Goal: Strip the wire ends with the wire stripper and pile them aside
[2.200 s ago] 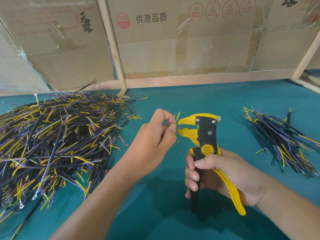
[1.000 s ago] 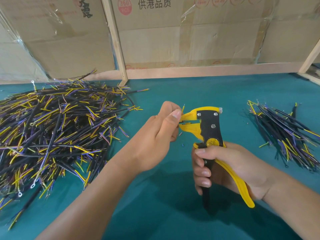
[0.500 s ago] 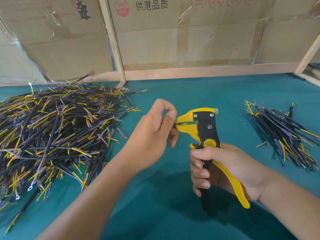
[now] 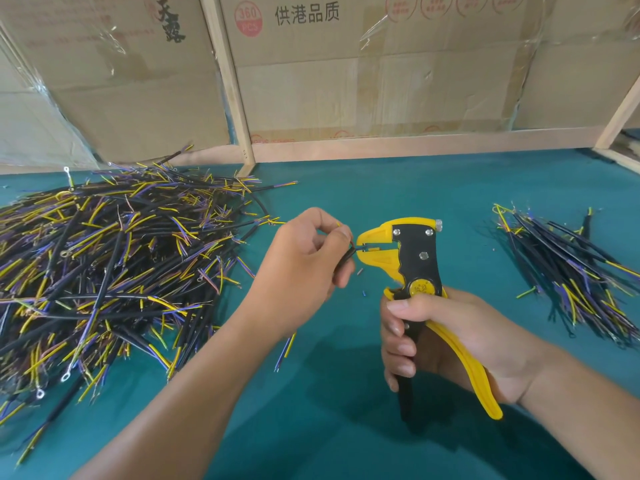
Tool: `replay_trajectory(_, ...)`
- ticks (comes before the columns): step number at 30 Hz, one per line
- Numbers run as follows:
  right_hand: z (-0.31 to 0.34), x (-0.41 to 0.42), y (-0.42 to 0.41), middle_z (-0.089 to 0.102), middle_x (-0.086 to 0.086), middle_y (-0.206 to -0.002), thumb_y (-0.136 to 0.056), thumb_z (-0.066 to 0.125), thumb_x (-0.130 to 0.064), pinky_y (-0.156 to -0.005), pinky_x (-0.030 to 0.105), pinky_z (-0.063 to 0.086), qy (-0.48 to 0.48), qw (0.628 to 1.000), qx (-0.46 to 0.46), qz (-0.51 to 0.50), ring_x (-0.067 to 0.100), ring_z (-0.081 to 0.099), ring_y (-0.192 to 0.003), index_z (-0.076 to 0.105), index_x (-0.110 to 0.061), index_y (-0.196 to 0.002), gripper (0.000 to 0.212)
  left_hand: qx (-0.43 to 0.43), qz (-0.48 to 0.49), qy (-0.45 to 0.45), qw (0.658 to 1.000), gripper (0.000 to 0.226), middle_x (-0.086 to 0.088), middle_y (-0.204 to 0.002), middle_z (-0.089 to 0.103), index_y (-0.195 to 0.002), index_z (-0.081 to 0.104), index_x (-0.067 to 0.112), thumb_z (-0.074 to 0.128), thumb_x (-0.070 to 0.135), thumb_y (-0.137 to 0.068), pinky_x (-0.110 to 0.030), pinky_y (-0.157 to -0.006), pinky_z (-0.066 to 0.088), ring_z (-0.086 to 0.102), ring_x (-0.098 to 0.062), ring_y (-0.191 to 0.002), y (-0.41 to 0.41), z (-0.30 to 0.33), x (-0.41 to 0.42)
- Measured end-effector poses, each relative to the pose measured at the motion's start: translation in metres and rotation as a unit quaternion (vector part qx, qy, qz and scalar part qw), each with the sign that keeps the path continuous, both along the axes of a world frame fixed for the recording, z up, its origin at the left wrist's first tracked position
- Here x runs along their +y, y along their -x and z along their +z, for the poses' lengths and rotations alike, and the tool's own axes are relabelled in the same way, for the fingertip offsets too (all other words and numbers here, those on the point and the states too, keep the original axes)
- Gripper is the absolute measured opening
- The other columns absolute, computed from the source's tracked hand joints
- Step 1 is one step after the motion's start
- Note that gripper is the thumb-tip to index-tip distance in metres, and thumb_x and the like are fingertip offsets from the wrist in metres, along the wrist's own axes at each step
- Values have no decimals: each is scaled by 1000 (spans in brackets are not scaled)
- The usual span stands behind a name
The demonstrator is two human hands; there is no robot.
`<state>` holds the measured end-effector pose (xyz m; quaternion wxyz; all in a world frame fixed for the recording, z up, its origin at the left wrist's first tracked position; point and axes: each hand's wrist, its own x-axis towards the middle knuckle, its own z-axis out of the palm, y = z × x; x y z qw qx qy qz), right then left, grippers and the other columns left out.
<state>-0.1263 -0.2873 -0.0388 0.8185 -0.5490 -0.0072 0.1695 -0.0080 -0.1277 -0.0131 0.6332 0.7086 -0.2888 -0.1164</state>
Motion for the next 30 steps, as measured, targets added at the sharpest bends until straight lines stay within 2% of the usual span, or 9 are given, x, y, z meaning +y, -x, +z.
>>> replay_trajectory(6, 0, -2, 0, 46, 11, -69, -86, 69, -27, -73, 47, 52, -1, 1000, -7, 14, 30, 49, -63, 56, -6, -78, 26, -32, -12, -8, 999, 20, 2, -47, 52, -82, 46, 19, 48, 34, -93, -21, -42, 24, 25, -18, -42, 2, 2, 1)
replay_trajectory(14, 1, 1, 1, 40, 8, -62, -87, 69, -34, -64, 44, 51, 1, 1000, 2, 4, 25, 44, -54, 55, -8, -72, 33, -51, -11, -21, 998, 19, 2, -47, 51, -82, 46, 20, 47, 29, -99, -23, -44, 25, 27, -18, -44, 2, 3, 2)
replay_trajectory(19, 3, -1, 1, 40, 6, -61, -89, 67, -33, -62, 41, 49, -17, 1000, 9, 18, 23, 42, -52, 53, -8, -71, 34, -58, -27, -14, 998, 18, 2, -47, 52, -83, 48, 20, 49, 29, -98, -19, -41, 25, 26, -13, -40, 2, 4, 3)
replay_trajectory(30, 0, 2, 2, 41, 7, -61, -87, 74, -34, -64, 43, 49, -48, 998, -13, 41, 24, 45, -53, 54, -7, -73, 37, -50, -55, 33, 997, 20, 1, -48, 52, -79, 47, 28, 49, 35, -97, -25, -46, 25, 28, -21, -46, 3, 3, 5)
